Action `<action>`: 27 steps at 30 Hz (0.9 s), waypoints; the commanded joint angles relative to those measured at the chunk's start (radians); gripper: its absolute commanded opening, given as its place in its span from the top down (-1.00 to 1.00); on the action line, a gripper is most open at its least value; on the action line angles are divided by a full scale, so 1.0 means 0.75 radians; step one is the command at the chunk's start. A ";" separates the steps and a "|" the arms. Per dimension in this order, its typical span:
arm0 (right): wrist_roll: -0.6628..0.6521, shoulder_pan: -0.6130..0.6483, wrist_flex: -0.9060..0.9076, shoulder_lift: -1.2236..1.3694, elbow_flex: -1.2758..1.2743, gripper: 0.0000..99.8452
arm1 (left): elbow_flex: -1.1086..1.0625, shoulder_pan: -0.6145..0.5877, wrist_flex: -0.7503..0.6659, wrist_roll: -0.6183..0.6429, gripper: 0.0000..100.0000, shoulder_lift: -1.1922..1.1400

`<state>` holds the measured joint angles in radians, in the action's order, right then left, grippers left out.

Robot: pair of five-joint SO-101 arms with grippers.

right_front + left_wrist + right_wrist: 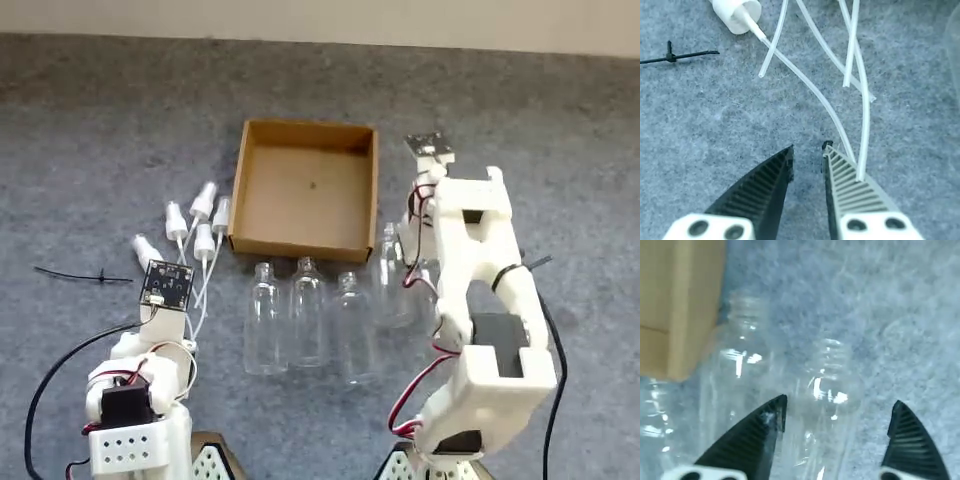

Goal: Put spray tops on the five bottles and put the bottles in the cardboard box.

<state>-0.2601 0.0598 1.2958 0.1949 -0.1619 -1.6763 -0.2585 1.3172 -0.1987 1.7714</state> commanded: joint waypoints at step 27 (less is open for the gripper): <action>-0.119 -0.210 0.332 0.048 0.729 0.92 | -0.009 -0.369 -0.319 -0.477 0.79 0.011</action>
<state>-0.3353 -0.1611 1.4645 0.2470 0.2094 -1.6763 -0.4749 1.1853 -0.5455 1.7714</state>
